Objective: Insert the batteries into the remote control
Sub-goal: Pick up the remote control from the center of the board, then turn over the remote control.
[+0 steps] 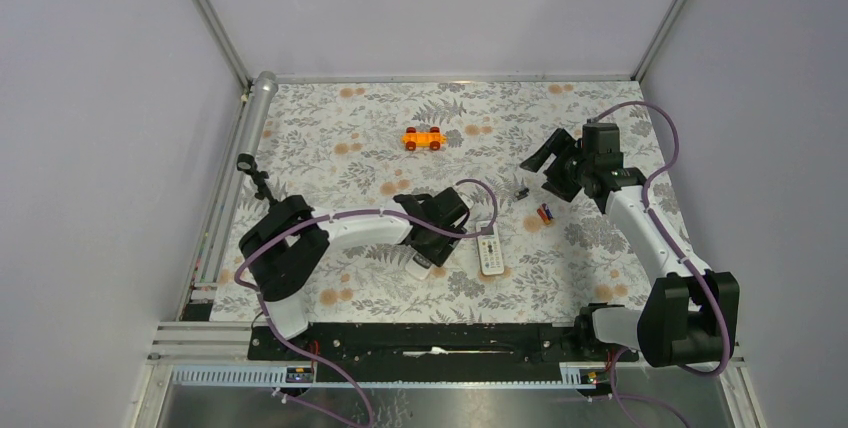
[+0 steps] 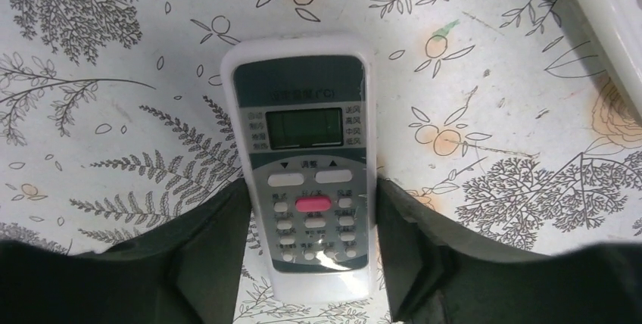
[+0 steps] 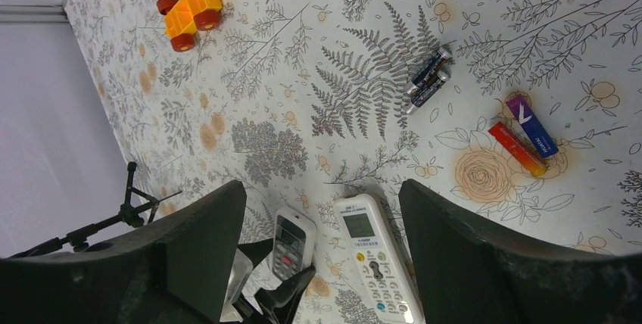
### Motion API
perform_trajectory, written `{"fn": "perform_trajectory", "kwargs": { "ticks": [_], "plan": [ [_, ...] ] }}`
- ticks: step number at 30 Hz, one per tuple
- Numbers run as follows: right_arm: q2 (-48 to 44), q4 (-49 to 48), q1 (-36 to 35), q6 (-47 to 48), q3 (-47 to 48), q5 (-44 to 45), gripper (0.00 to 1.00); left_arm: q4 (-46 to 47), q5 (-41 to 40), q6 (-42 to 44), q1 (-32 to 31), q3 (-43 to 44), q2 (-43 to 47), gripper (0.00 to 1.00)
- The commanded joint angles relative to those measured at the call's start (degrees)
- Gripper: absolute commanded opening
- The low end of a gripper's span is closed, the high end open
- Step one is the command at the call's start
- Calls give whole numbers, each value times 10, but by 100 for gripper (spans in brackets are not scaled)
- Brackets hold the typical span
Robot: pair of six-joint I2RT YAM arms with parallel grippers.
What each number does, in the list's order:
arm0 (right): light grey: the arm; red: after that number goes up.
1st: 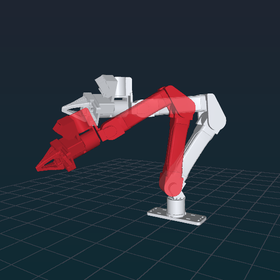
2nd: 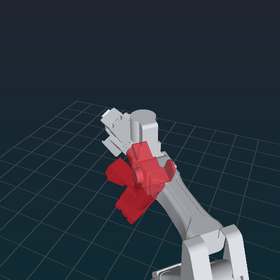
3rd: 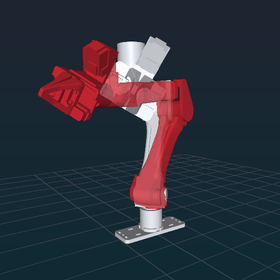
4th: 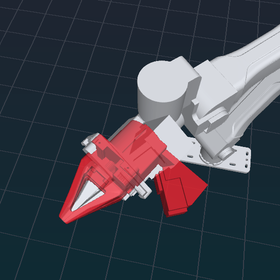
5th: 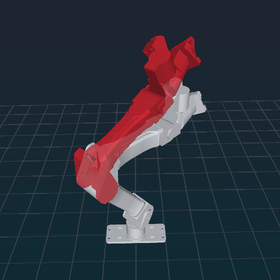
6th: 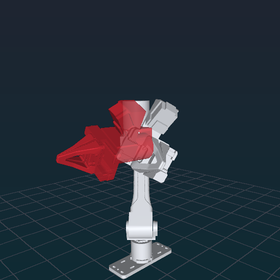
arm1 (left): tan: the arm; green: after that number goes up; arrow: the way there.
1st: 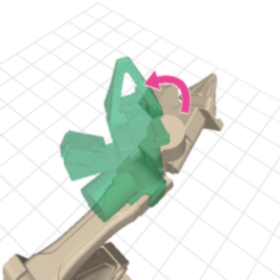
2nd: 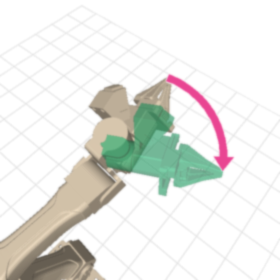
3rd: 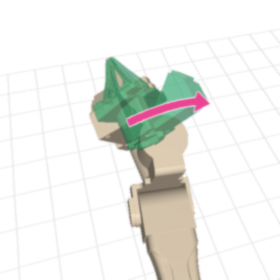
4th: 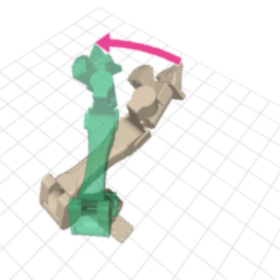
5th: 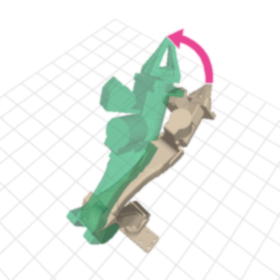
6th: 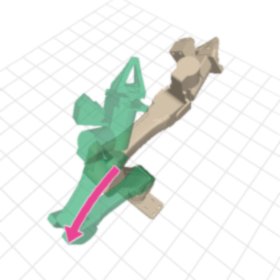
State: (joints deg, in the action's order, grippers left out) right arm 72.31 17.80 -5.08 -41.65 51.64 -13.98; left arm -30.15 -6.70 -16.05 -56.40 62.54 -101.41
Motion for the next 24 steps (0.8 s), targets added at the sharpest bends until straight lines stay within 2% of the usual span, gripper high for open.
{"fn": "perform_trajectory", "kwargs": {
  "ticks": [1, 3, 7, 11, 13, 17, 20, 22, 24],
  "plan": [
    [-11, 6, 2, 10, -1, 6, 82, -2, -46, -9, -2, 21, -2, 49],
    [-13, 6, 2, 10, 0, 8, 82, -7, -54, -5, 1, 35, 2, 39],
    [-10, 6, 2, 6, 8, 10, 82, -21, -32, -1, 38, 90, 18, 35],
    [-4, -21, 2, 6, 15, -19, 82, -17, 61, -8, 122, 165, 43, 35],
    [-3, -61, 2, 5, 11, -61, 83, -3, 151, -26, 175, 207, 50, 36],
    [-15, -227, 2, -19, -12, -196, 87, 55, 276, -95, 257, 276, 47, 36],
    [-20, -401, 1, -108, -42, -289, 96, 123, 355, -162, 301, 298, 44, 36],
    [-12, -516, -8, -158, -43, -312, 99, 170, 395, -206, 320, 309, 41, 36],
    [4, -541, -34, -167, -21, -317, 100, 223, 434, -251, 331, 317, 38, 36]
  ]
}}
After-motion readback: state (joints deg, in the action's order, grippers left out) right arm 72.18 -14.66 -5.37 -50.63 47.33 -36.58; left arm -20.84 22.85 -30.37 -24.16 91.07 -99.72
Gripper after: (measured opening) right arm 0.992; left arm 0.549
